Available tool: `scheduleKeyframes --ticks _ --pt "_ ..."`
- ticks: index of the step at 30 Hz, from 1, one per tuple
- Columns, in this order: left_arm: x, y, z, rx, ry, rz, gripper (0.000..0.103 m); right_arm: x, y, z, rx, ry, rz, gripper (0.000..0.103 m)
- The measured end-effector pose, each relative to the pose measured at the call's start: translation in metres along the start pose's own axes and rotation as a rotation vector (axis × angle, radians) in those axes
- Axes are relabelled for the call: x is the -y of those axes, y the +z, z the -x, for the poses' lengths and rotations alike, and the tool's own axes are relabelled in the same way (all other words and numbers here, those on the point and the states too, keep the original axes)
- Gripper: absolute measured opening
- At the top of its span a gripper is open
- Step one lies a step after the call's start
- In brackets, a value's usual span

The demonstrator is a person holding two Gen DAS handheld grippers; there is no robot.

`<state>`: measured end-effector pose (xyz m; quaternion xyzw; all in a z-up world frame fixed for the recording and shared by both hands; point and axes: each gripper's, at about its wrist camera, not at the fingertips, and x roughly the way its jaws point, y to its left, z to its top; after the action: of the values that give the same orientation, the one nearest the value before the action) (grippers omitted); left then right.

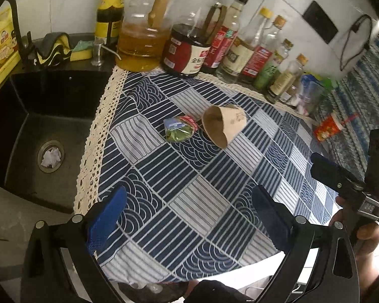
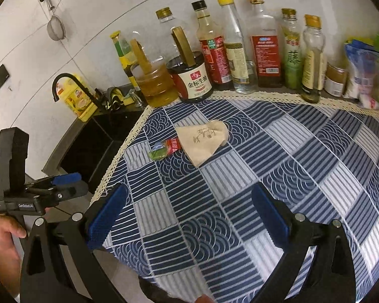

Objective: Collect trash
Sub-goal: 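Raise both tools back up toward the paper cup and packet on the cloth, then grasp the tan paper cup with the right tool while the left tool grasps the green packet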

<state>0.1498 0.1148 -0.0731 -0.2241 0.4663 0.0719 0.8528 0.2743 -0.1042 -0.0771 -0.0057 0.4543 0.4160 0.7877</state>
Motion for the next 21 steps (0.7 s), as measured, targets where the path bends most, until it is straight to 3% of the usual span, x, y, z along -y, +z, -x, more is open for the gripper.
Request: scheduleKeyframes --ticks 21 --pt "-0.015 0.025 -0.054 -0.029 0.103 0.17 0.096 0.029 0.054 -0.117 -0.142 0.102 0.237 0.098"
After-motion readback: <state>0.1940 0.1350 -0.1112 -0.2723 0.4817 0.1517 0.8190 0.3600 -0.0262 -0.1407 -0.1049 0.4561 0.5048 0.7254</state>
